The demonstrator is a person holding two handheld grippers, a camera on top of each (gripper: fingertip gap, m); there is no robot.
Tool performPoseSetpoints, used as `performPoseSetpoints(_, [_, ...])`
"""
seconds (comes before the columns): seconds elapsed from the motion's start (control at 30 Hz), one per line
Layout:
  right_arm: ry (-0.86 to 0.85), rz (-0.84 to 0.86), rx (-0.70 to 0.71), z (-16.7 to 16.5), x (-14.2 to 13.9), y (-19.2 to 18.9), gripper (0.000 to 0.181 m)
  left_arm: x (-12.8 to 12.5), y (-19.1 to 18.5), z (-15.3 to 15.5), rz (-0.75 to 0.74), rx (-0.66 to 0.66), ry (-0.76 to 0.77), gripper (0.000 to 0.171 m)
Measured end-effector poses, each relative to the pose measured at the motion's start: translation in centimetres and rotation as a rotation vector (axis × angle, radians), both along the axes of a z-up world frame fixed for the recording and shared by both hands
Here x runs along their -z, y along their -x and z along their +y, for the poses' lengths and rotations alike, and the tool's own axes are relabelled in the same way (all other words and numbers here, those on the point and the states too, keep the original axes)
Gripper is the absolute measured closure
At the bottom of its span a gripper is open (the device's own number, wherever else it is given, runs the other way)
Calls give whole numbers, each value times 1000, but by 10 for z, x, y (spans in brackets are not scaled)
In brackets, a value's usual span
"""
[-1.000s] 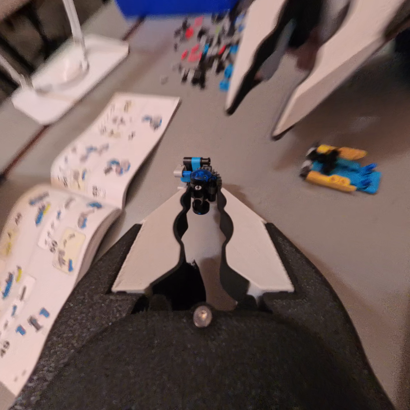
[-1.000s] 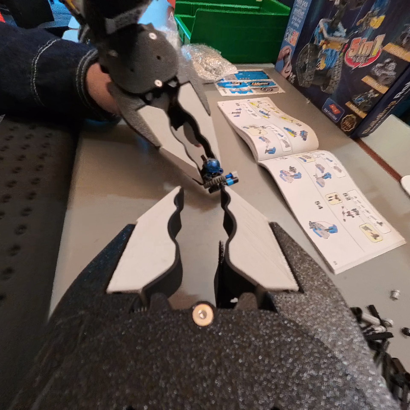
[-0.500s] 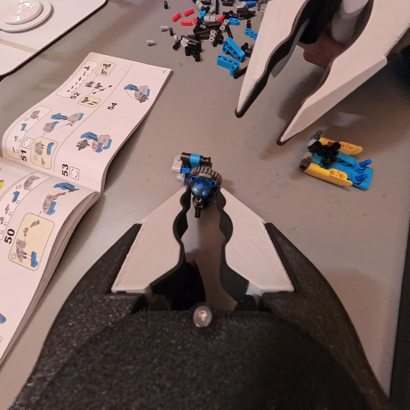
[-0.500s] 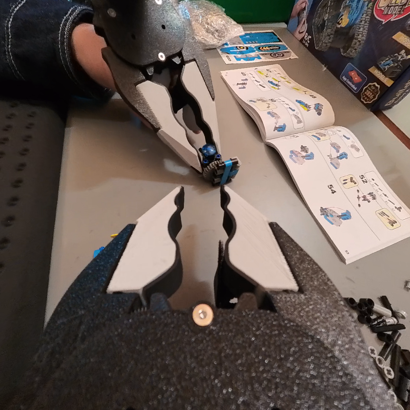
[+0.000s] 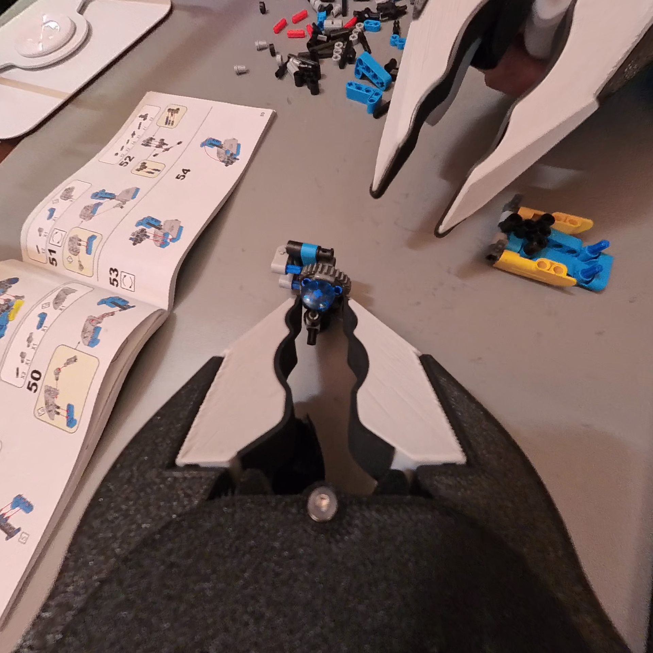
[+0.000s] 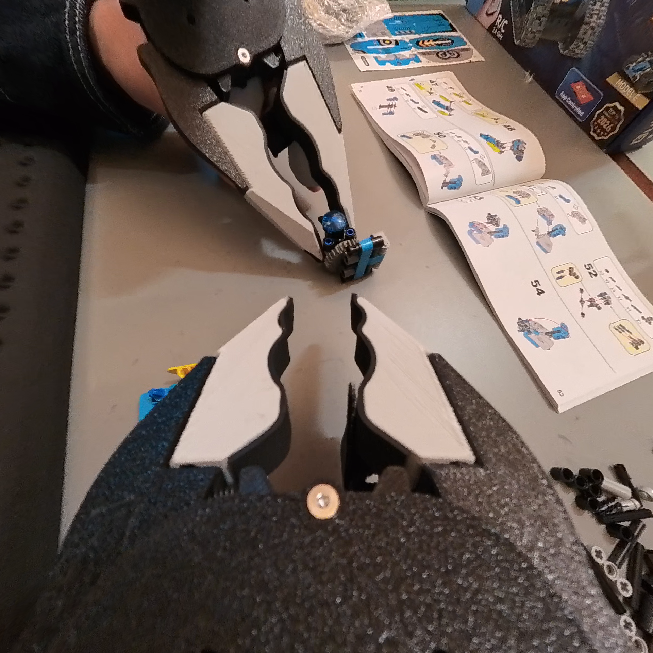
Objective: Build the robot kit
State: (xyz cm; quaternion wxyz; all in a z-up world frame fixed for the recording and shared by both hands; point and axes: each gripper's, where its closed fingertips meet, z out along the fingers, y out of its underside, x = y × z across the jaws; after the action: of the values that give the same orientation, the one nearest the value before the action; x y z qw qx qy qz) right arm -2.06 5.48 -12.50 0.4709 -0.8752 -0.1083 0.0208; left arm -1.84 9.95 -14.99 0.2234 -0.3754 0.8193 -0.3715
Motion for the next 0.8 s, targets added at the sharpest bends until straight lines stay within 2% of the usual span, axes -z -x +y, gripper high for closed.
performPoseSetpoints(0.8, [28, -9, -7, 0, 7, 2, 149, 0, 0, -1, -6, 7, -15, 149])
